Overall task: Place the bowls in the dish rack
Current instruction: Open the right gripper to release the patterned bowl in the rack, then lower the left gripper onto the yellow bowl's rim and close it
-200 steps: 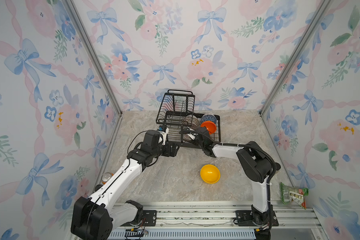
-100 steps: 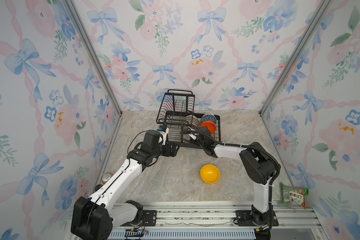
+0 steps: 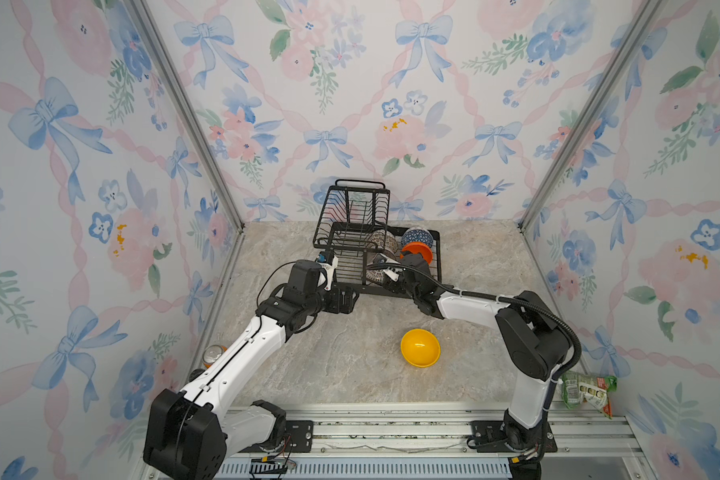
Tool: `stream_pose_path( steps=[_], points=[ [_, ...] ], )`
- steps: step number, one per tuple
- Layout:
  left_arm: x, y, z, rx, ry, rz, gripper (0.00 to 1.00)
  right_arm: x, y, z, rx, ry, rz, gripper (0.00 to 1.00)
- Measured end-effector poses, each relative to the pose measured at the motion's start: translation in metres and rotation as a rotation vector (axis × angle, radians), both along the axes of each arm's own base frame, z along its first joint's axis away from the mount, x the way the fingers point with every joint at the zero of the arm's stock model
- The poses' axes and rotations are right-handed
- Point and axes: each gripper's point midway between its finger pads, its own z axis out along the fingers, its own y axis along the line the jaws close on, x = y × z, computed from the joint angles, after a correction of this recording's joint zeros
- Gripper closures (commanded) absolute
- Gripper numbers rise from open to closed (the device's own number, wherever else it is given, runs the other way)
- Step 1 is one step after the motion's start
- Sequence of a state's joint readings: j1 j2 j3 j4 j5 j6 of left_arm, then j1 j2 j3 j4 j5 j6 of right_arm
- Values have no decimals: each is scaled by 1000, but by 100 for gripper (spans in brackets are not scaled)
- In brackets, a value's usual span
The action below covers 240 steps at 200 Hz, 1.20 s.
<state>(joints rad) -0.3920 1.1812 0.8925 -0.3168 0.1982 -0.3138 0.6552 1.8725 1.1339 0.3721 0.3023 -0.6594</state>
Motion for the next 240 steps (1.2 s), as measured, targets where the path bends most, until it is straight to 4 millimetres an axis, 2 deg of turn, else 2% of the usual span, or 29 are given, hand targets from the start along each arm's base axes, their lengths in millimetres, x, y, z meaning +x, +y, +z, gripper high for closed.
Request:
stream_pose_path(
  steps=[60, 97, 122, 155, 182, 212, 240],
  points=[
    [0, 0, 0, 1, 1, 0, 2, -11, -14, 17, -7, -30, -25, 2],
    [0, 0, 0, 1, 0, 2, 2, -19, -19, 37, 12, -61, -31, 2],
    [0, 1, -2, 2, 1, 3, 2, -26, -25, 45, 16, -68, -33, 1],
    [-4, 2, -5, 2, 6, 4, 2, -39, -32, 52, 13, -65, -32, 1],
    [-10, 2, 3, 7, -31, 7, 2, -54, -40, 63, 21, -67, -38, 1],
    [-27, -12, 16, 7, -84, -27, 2, -74, -51, 76, 45, -42, -56, 3],
    [-42, -30, 17, 11, -93, -65, 2, -95, -65, 88, 96, -13, -88, 3]
  ],
)
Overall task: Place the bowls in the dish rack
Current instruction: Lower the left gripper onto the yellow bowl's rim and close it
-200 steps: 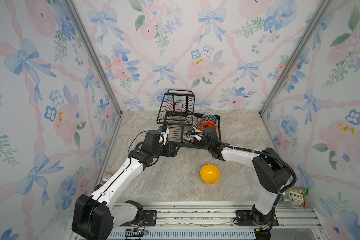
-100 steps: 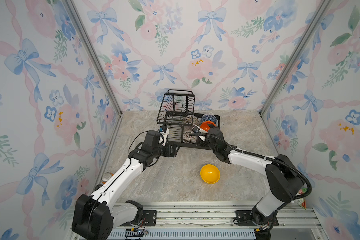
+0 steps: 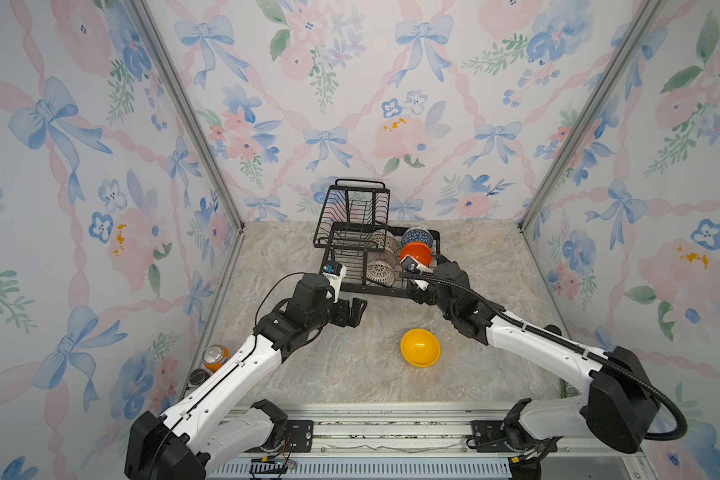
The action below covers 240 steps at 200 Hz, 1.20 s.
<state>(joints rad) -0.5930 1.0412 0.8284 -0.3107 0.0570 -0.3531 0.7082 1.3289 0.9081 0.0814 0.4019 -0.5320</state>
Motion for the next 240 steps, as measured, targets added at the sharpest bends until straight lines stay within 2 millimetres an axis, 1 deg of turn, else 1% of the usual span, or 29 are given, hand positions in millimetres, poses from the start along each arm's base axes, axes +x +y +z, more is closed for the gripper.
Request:
stream_pose_path(
  steps=[35, 60, 75, 91, 114, 132, 152, 199, 240],
  points=[
    [-23, -28, -6, 19, 5, -54, 2, -28, -22, 3, 76, 53, -42, 3],
    [-38, -47, -16, 36, 27, -88, 2, -37, -41, 11, 154, 84, -95, 3],
    [-45, -57, -25, 51, 51, -103, 2, -39, -55, 11, 196, 120, -130, 3],
    [-53, -67, -38, 74, 83, -121, 2, -34, -71, 11, 238, 168, -181, 3],
    [-63, -80, -58, 111, 132, -148, 2, -28, -84, 14, 293, 217, -228, 3],
    [-67, -90, -73, 139, 172, -161, 2, -27, -87, 13, 319, 249, -238, 3],
    [-69, -103, -87, 164, 215, -173, 2, -28, -85, 8, 333, 282, -234, 3],
    [-71, -131, -115, 204, 301, -205, 2, -32, -82, -1, 332, 328, -223, 3],
    [-66, -146, -135, 231, 347, -207, 2, -34, -81, -3, 330, 341, -218, 3]
  ],
)
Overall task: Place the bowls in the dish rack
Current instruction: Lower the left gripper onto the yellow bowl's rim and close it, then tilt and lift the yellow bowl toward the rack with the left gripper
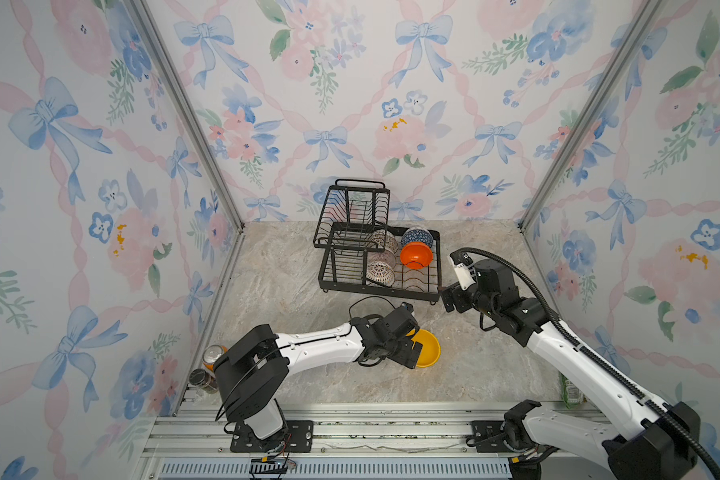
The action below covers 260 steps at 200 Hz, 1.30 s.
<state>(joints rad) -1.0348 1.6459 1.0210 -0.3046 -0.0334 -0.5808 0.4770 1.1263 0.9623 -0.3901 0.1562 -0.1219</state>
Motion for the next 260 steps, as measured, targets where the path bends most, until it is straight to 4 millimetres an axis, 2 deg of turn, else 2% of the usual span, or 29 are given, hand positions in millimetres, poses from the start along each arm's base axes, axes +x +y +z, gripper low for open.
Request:
stream_pose_path(
  steps=[59, 82, 182, 260],
  points=[
    [2, -18, -18, -9, 37, -22, 2, 0, 1, -1, 3, 4, 5, 3],
    [-1, -20, -29, 2, 66, -26, 6, 0, 0, -2, 1, 8, 4, 3],
    [-4, -30, -41, -30, 110, -29, 46, 0, 0, -3, -1, 12, 3, 3],
    [1, -28, -41, -39, 117, -16, 76, -1, -1, -5, -4, 18, 2, 3]
  ],
)
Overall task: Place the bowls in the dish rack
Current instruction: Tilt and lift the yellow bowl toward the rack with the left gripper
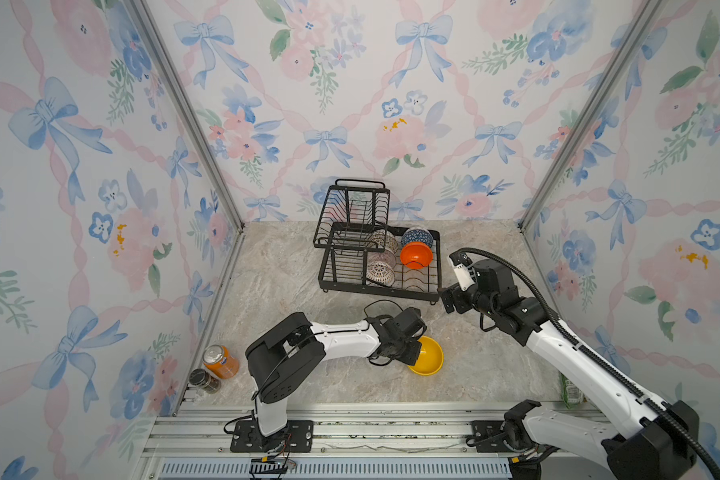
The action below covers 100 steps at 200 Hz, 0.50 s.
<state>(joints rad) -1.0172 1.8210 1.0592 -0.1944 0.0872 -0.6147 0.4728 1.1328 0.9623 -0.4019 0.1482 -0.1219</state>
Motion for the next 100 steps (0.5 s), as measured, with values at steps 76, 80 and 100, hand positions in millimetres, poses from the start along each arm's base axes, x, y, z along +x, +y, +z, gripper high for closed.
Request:
stream_pose_path(
  steps=[76, 80, 100],
  points=[
    [4, 14, 4, -6, -4, 22, 100, -1, -1, -1, -4, 7, 0, 3],
    [5, 15, 4, -6, -5, 25, 100, -1, -1, -1, -4, 8, 0, 3],
    [6, 20, 7, -8, -9, 34, 100, -2, -1, -2, -6, 12, 0, 3]
  ],
)
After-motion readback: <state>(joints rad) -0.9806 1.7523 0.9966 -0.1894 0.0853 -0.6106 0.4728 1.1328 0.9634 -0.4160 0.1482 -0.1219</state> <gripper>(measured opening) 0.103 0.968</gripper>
